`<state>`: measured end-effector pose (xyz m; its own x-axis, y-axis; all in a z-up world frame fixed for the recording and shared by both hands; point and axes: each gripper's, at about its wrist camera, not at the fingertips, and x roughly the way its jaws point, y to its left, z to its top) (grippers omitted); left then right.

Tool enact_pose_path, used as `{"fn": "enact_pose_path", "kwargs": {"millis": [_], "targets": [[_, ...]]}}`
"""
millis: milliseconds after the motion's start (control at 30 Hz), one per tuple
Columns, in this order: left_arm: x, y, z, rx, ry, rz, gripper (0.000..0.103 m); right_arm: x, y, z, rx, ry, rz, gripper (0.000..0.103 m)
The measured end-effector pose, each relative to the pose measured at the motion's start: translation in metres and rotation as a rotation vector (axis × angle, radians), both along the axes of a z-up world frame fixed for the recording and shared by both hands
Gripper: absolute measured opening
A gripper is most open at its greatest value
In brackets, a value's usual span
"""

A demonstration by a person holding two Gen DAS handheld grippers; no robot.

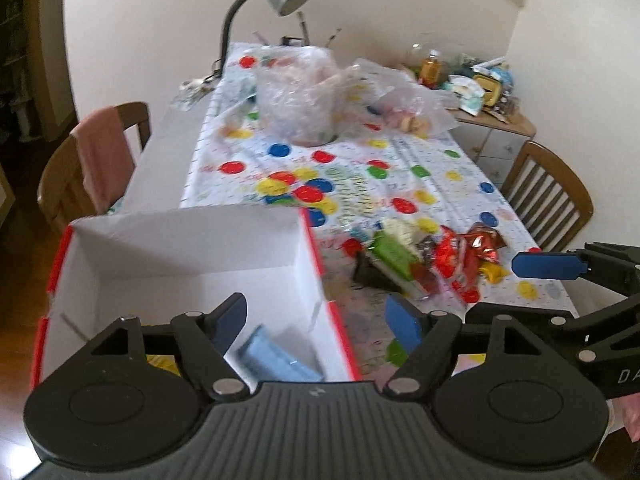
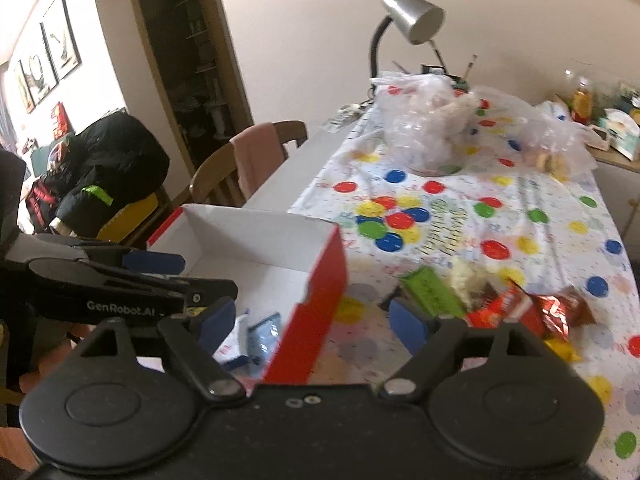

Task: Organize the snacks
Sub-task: 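Move both tools back from the box toward the remaining snacks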

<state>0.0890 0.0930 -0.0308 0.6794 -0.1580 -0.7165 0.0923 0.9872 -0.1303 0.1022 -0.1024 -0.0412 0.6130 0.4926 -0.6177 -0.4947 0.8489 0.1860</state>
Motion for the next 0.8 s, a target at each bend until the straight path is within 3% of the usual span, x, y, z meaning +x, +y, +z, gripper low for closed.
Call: {"fn": "enact_pose_path", "kwargs": {"millis": [167, 333, 567, 800], "targets": [[0.007, -0.035, -0.003, -0.011, -0.001, -0.021, 0.079, 0.0, -0.036, -0.005, 0.013, 0.016, -0.053, 0.089], [0.017, -0.071, -0.01, -0.016, -0.001, -0.034, 0.082, 0.004, -0.072, -0.012, 0.02, 0.019, -0.098, 0.103], [0.034, -0.111, -0.03, -0.037, 0.025, -0.017, 0.082, 0.015, -0.121, -0.031, -0.018, 0.036, -0.129, 0.103], [0.063, -0.162, -0.047, 0.009, 0.035, -0.124, 0.082, 0.051, -0.173, -0.066, -0.097, 0.05, -0.128, 0.103]]}}
